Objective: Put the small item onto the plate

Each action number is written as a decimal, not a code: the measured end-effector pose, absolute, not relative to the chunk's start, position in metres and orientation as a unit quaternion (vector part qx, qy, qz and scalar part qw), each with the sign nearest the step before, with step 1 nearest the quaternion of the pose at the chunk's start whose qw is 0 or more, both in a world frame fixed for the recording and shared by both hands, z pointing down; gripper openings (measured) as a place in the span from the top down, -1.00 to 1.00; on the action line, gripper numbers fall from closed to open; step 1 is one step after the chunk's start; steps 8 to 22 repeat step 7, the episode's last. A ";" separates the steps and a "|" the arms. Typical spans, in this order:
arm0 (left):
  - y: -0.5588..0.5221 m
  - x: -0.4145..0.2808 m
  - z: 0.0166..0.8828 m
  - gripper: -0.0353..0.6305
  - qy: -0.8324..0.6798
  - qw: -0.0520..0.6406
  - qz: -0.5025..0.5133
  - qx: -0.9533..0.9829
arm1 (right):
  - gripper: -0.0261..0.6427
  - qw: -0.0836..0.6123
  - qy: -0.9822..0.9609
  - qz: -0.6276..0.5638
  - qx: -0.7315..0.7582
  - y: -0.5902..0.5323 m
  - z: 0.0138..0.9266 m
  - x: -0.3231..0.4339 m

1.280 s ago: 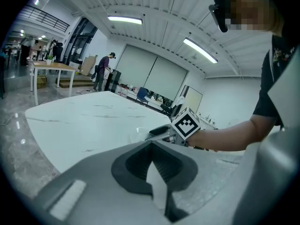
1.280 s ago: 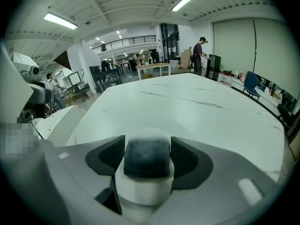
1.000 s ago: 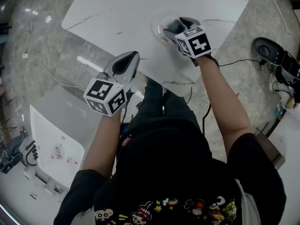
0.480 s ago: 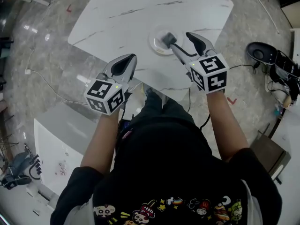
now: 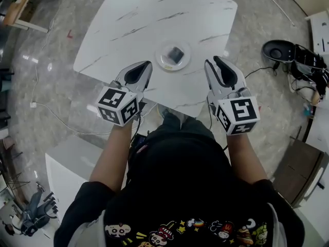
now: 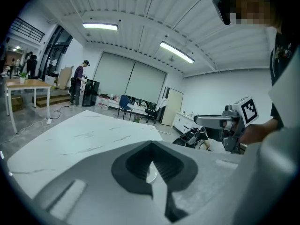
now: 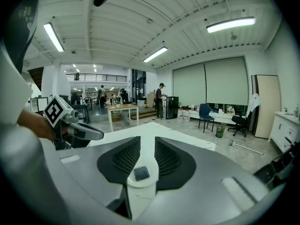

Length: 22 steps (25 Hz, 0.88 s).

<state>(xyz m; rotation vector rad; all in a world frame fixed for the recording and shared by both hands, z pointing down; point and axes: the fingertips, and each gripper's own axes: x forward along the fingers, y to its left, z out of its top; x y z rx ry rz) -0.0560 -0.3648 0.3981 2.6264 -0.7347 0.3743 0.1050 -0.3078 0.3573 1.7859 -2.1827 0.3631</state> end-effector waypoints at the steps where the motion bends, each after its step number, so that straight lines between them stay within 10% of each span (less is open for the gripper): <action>1: -0.365 -0.055 0.397 0.89 -0.259 0.193 0.133 0.937 | 0.57 0.146 -0.754 0.125 0.628 -0.305 0.355 0.107; 22: -0.363 -0.060 0.389 0.89 -0.253 0.192 0.128 0.940 | 0.67 0.138 -0.725 0.097 0.668 -0.296 0.334 0.123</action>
